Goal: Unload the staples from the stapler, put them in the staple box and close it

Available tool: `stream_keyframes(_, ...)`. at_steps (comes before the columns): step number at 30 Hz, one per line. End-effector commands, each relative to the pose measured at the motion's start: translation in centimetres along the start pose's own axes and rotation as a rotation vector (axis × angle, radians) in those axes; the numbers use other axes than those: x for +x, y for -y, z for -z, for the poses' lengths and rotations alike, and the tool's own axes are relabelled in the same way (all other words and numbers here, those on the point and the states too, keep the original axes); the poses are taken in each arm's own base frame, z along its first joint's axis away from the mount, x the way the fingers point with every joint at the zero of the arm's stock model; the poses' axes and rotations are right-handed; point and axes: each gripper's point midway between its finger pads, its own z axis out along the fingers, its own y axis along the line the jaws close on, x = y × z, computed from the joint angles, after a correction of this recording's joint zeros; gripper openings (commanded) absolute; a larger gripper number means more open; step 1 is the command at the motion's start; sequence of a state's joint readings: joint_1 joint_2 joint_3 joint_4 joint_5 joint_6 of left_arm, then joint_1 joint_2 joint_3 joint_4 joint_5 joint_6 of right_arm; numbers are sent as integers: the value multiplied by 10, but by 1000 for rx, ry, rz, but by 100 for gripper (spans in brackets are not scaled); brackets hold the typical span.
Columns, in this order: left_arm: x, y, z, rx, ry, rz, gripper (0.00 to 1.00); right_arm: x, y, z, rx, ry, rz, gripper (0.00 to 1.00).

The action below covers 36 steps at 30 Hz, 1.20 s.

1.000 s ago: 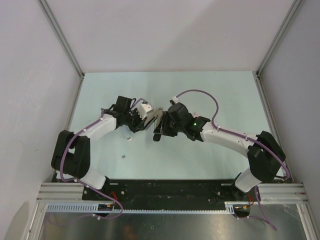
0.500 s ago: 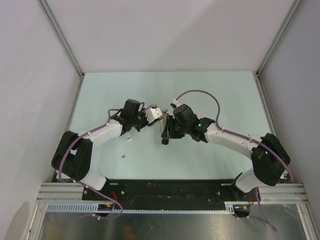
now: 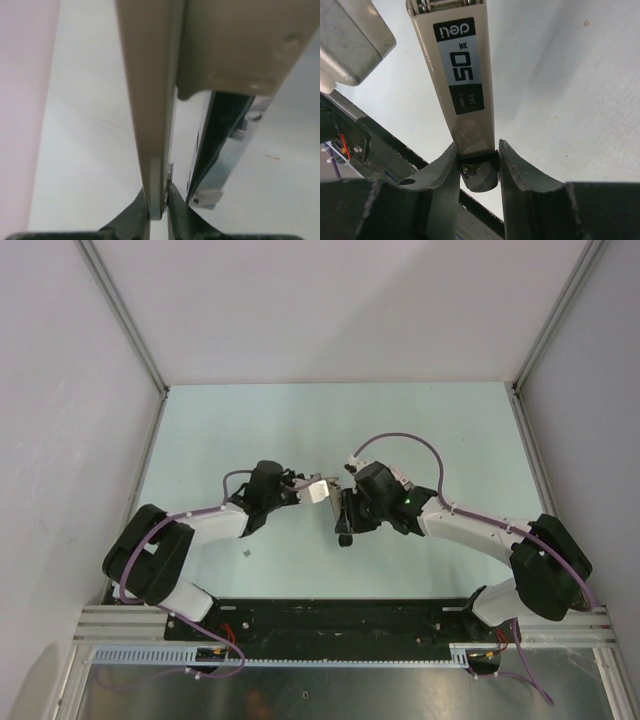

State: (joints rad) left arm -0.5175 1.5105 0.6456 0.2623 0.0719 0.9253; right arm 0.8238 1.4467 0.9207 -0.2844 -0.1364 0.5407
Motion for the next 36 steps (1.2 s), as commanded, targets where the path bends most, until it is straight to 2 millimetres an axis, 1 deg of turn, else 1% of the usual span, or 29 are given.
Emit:
stream_keyframes(1,-8,-48,15,-248,-22,-172,6,-6,7,12,35,32,-15,0)
stream_keyframes(10,-14,-37,17,-336,-13,-418,6,-5,12,13,55,30,1,0)
stream_keyframes(16,-20,-32,17,-349,-1,-438,6,-8,12,13,54,41,0,0)
stream_keyframes(19,-29,-35,20,-365,23,-381,6,-16,8,15,38,71,-6,0)
stream_keyframes(21,-38,-32,20,-332,39,-315,6,-27,4,19,19,117,-19,0)
stream_keyframes(22,-43,-25,20,-286,52,-260,6,-35,0,22,4,147,-29,0)
stream_keyframes(23,-48,-16,21,-217,69,-183,7,-46,-3,27,-15,187,-42,0)
stream_keyframes(25,-66,2,26,-81,131,-19,10,-68,-10,37,-54,268,-72,0)
stream_keyframes(27,-82,23,36,69,175,116,13,-90,-15,47,-93,347,-107,0)
stream_keyframes(29,-98,39,46,182,222,221,14,-107,-22,54,-135,404,-133,0)
stream_keyframes(33,-112,68,59,359,248,344,17,-131,-31,54,-173,453,-152,0)
stream_keyframes(36,-120,82,69,452,265,399,21,-140,-35,47,-177,461,-155,0)
